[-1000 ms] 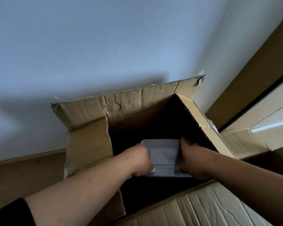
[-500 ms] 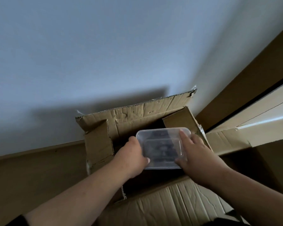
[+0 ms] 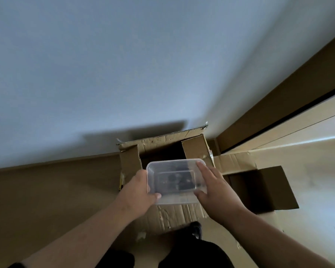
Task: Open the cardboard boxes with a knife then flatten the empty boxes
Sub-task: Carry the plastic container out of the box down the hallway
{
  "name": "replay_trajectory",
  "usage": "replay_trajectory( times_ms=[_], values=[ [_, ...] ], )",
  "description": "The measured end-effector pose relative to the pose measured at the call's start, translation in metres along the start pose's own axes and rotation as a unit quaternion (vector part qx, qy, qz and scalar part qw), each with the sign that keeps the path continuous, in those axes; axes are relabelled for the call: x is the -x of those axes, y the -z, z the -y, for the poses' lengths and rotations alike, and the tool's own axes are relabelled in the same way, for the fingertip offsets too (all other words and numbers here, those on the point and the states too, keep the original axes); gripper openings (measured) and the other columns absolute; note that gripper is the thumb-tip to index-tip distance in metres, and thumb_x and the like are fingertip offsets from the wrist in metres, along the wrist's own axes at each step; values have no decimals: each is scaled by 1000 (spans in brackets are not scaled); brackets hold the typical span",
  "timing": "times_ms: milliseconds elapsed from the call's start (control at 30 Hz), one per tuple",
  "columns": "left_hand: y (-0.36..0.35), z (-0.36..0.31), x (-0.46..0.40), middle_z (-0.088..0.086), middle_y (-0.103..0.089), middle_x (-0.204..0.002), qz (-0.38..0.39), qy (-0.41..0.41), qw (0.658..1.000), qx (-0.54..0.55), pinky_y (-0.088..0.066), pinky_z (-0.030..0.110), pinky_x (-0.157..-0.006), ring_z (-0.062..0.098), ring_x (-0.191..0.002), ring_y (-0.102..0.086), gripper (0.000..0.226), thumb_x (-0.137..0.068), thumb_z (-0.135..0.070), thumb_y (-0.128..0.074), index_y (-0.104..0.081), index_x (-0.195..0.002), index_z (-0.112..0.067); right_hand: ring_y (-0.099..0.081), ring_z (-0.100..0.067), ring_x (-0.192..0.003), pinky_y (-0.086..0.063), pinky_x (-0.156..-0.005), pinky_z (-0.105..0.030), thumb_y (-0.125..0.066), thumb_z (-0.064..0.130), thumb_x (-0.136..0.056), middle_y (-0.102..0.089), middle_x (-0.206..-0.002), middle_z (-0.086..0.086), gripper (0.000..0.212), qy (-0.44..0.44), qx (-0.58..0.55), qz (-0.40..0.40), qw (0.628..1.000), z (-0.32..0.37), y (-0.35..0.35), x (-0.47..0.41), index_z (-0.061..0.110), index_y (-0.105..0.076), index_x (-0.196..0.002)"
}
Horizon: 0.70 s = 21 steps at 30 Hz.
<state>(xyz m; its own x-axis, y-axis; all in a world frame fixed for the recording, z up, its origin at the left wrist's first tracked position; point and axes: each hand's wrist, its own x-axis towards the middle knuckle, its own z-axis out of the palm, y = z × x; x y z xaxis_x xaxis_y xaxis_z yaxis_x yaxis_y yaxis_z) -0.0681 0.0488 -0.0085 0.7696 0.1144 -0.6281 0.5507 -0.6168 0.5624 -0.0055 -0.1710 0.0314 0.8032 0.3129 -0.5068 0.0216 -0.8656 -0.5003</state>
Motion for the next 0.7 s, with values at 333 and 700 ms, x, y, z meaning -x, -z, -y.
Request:
replay_trajectory(
  times_ms=[333, 700],
  values=[
    [26, -8, 165, -14, -56, -109, -80, 86, 986, 118, -45, 14, -63, 6, -96, -57, 57, -85, -27, -76, -43, -131, -26, -49, -11, -126, -50, -100, -33, -70, 23, -89, -39, -148, 5, 92, 91, 41, 96, 990, 75, 42, 93, 32, -7, -156],
    [31, 94, 315, -2, -67, -100, -209, 131, 911, 330, -61, 38, -77, 15, -91, -67, 49, -81, -10, -75, -52, -120, -29, -50, -16, -128, -45, -107, -36, -70, 29, -85, -44, -145, 8, 86, 220, 148, 144, 953, 173, -28, 164, 25, -20, -155]
  ],
)
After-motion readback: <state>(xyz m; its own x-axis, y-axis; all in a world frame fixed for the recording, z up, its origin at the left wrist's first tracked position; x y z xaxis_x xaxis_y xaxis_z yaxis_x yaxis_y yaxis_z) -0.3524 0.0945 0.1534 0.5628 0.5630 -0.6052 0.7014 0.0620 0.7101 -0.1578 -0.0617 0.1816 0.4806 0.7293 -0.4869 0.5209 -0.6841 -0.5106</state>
